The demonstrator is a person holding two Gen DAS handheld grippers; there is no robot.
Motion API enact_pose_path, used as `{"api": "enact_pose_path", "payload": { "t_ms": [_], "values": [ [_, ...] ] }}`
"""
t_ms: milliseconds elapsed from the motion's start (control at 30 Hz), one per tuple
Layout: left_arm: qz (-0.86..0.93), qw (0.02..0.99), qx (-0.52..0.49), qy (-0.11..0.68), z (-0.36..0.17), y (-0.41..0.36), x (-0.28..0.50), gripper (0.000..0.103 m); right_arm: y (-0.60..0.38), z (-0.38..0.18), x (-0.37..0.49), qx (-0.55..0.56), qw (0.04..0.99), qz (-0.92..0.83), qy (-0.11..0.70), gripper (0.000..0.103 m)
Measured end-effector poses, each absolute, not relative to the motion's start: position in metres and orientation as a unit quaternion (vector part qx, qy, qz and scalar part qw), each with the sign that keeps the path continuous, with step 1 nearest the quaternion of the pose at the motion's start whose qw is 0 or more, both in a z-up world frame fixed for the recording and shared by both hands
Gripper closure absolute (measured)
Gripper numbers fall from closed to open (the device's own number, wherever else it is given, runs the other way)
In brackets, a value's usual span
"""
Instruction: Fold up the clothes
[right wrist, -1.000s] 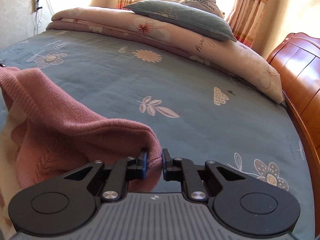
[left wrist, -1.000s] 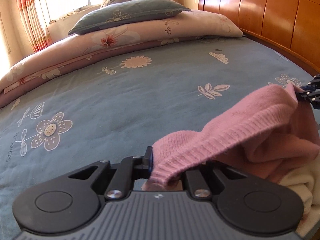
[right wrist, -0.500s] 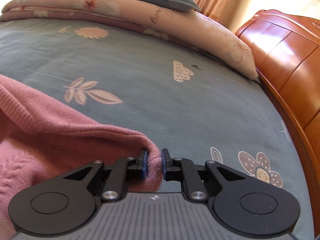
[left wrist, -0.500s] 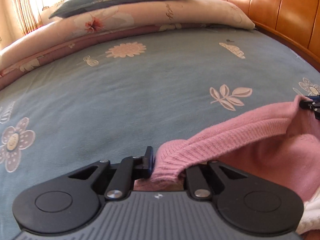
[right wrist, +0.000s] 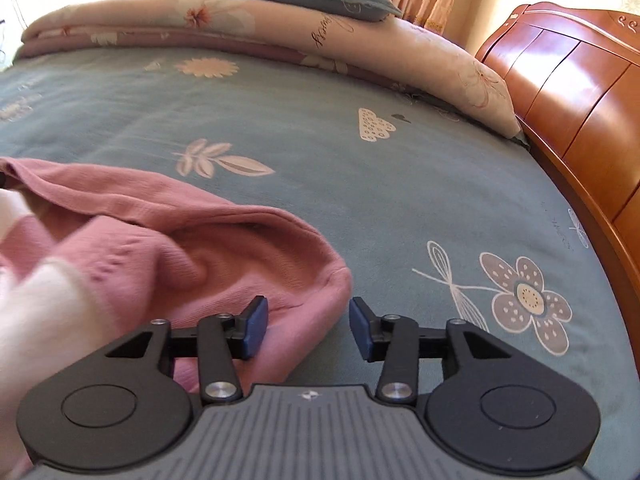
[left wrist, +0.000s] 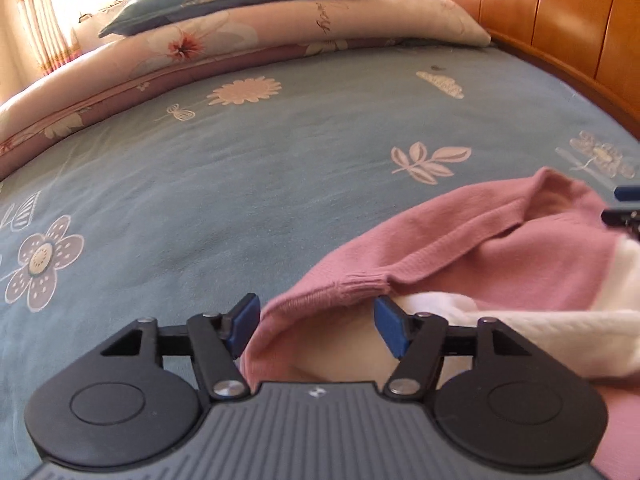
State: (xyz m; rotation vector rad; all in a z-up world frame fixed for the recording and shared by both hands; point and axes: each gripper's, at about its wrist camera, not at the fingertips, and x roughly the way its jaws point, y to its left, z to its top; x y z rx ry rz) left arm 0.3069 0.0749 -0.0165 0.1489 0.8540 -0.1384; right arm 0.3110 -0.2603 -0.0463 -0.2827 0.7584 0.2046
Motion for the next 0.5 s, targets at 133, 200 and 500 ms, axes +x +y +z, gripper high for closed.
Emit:
{"api": "enact_pose_path", "payload": {
  "t_ms": [133,200,500],
  "values": [
    [-0.051,0.911,0.04,0.408,0.001,0.088,0.274,0.039,-0.254,-0.027,0.267,-0.127,0.918,0.128,0.354,0.05],
    [-0.041,0.913,0.019,0.406,0.003,0.095,0.257,0.039,-0.25,-0.018,0.241,-0.12,0.92,0.143,0.345,0.048],
    [0.0,0.895,-0.129,0.426,-0.048,0.126,0.207,0.062,-0.249,-0.017,0.164,-0.03,0.921,0.174,0.348,0.045]
  ]
}}
